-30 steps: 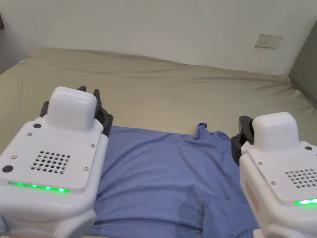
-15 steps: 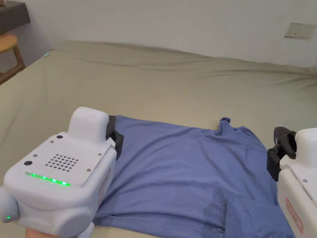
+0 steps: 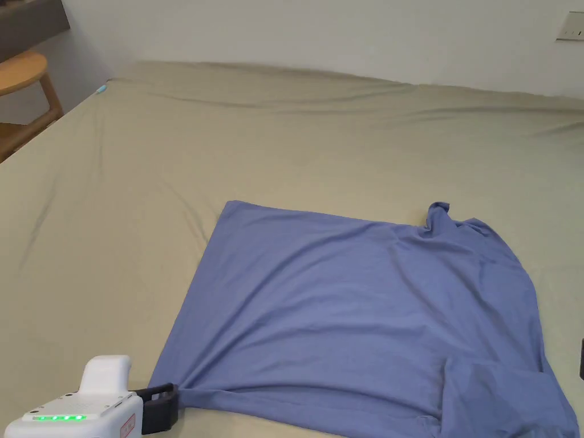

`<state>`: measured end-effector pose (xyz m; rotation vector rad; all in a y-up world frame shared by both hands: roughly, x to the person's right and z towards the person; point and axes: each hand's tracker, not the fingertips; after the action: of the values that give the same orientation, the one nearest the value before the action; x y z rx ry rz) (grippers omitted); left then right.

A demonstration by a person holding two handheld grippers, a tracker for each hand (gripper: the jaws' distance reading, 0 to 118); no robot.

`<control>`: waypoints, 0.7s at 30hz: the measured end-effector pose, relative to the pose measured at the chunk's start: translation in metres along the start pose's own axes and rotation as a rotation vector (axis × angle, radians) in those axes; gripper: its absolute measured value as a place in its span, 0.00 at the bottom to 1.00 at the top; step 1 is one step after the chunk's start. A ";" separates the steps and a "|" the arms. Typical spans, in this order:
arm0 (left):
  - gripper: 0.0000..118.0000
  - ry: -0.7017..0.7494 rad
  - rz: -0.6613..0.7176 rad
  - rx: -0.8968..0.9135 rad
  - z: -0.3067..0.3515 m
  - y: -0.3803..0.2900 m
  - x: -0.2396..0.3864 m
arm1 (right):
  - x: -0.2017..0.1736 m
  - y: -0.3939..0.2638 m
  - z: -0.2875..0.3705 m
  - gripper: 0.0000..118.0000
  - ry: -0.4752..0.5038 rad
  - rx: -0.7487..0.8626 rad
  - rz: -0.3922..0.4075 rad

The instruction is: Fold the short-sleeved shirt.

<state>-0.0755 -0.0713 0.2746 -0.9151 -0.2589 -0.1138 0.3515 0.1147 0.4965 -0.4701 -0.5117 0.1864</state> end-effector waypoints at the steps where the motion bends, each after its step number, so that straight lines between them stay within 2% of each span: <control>1: 0.89 0.004 -0.005 -0.009 -0.005 -0.001 0.000 | 0.002 -0.002 -0.001 0.02 -0.004 -0.009 -0.004; 4: 0.94 0.035 -0.029 -0.054 -0.018 -0.001 0.004 | 0.008 -0.008 -0.005 0.02 -0.022 -0.040 -0.006; 9: 0.94 0.049 -0.057 -0.080 -0.034 -0.001 0.012 | 0.016 -0.016 -0.009 0.01 -0.043 -0.081 -0.024; 10: 0.90 0.044 -0.058 -0.087 -0.036 0.000 0.013 | 0.017 -0.017 -0.010 0.02 -0.048 -0.088 -0.025; 11: 0.80 0.025 -0.057 -0.095 -0.037 0.000 0.013 | 0.019 -0.020 -0.011 0.02 -0.054 -0.098 -0.025; 12: 0.66 -0.019 -0.051 -0.099 -0.037 0.000 0.015 | 0.020 -0.023 -0.014 0.01 -0.058 -0.113 -0.028; 13: 0.62 -0.037 -0.046 -0.097 -0.036 0.001 0.019 | 0.022 -0.025 -0.015 0.01 -0.060 -0.121 -0.032; 14: 0.53 -0.001 -0.068 -0.085 -0.034 0.001 0.024 | 0.024 -0.029 -0.017 0.02 -0.062 -0.132 -0.038; 16: 0.15 -0.058 -0.108 -0.065 -0.029 0.003 0.031 | 0.027 -0.037 -0.021 0.01 -0.064 -0.163 -0.042; 17: 0.07 -0.040 -0.105 -0.033 -0.025 0.004 0.034 | 0.028 -0.042 -0.025 0.02 -0.065 -0.187 -0.041; 20: 0.07 -0.040 -0.096 -0.009 -0.013 0.012 0.040 | 0.032 -0.062 -0.037 0.03 -0.044 -0.285 -0.039; 21: 0.07 -0.048 -0.082 0.020 -0.006 0.015 0.039 | 0.034 -0.071 -0.044 0.12 -0.030 -0.334 -0.044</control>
<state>-0.0339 -0.0666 0.2696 -0.8884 -0.3414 -0.1651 0.4073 0.0454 0.5113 -0.7821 -0.5849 0.0645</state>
